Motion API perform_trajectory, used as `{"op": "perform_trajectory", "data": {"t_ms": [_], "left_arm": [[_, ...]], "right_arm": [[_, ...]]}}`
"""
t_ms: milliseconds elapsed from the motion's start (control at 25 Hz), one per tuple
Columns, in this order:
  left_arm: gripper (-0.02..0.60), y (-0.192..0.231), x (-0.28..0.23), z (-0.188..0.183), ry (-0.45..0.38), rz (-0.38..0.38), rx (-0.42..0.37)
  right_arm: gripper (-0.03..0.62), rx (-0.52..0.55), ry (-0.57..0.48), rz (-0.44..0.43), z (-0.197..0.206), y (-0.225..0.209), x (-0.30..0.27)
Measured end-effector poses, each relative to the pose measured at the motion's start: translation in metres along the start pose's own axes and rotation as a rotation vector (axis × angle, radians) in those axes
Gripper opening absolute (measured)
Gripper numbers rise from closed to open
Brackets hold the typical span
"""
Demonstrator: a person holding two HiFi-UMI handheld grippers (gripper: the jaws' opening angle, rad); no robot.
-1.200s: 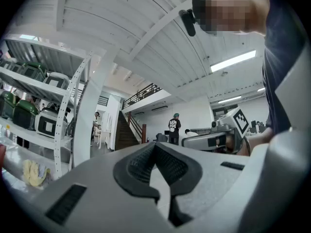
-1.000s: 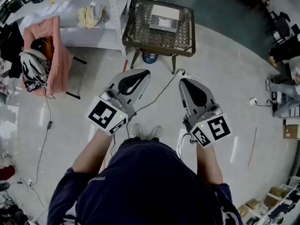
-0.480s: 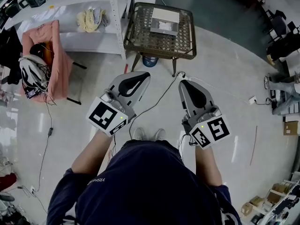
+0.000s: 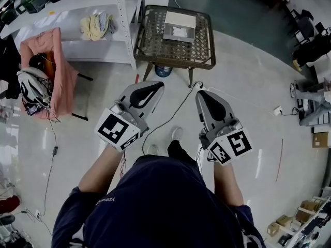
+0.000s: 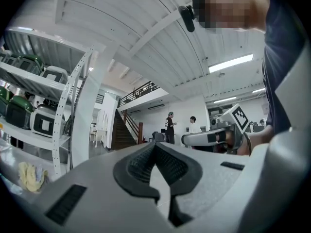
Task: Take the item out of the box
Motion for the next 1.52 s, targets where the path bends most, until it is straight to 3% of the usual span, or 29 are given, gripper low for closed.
{"op": "perform_trajectory", "data": {"t_ms": [320,920,1520], "left_arm": [[0.005,0.026,-0.055,0.017,0.037,-0.036,0.003],[0.005,0.066,-0.22,0.031,0.078,-0.145,0.008],[0.005,0.102,-0.307,0.054,0.122,-0.151,0.026]], "right_arm": [[0.023,-0.028,0.002,-0.036,0.008,-0.06,-0.026],[0.023,-0.07,0.03,-0.145,0.007,-0.231,-0.059],[0.023,-0.1,0.072,-0.164,0.019,-0.315,-0.097]]}}
Point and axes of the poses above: the fingertips, and each gripper's own axes: x backward along the fingers, y to its left, z out of its underside, the point moved 1 cm from there along x, backward along the fingers, and after that the axes turned 6 degrees about -z, right-handed, at the moved point
